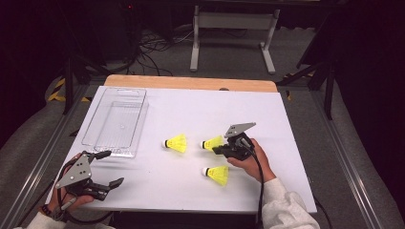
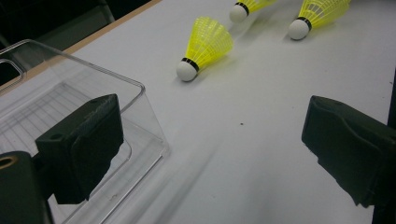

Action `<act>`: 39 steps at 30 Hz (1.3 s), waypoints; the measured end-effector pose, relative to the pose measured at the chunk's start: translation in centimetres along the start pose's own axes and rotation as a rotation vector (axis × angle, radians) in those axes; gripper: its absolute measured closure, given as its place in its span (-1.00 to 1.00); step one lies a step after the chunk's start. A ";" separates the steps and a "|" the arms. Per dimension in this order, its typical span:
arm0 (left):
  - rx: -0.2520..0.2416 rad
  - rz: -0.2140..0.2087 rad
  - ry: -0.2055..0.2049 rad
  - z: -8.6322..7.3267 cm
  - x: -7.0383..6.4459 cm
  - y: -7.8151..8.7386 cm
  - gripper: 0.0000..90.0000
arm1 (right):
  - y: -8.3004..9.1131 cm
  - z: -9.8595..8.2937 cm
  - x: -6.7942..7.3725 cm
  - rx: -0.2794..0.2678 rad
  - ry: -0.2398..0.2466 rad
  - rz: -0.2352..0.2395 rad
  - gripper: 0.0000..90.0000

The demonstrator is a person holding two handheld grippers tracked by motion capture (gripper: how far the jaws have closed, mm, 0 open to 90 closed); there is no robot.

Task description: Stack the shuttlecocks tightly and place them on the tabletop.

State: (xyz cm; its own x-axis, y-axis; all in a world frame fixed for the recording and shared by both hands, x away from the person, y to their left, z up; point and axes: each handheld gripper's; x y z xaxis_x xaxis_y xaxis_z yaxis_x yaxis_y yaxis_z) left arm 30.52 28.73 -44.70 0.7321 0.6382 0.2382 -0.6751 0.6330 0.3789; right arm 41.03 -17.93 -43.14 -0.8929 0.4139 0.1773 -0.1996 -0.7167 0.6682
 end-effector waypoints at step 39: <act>-0.003 -0.020 0.001 -0.1 0.0 0.0 -0.86 | -8.0 6.5 0.6 0.128 0.106 0.131 0.93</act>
State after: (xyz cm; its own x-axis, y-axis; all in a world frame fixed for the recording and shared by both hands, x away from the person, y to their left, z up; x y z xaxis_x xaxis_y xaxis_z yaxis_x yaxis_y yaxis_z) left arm 30.53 28.80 -44.73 0.7454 0.6257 0.2298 -0.6605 0.6472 0.3806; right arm 44.68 -8.31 -43.64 -0.9468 0.2556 0.1958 -0.0323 -0.6804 0.7321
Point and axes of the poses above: each handheld gripper's, and its own axes: y roughly backward along the jaws, z roughly out of its top, x roughly to its left, and after that the axes turned 9 degrees about z, right-handed
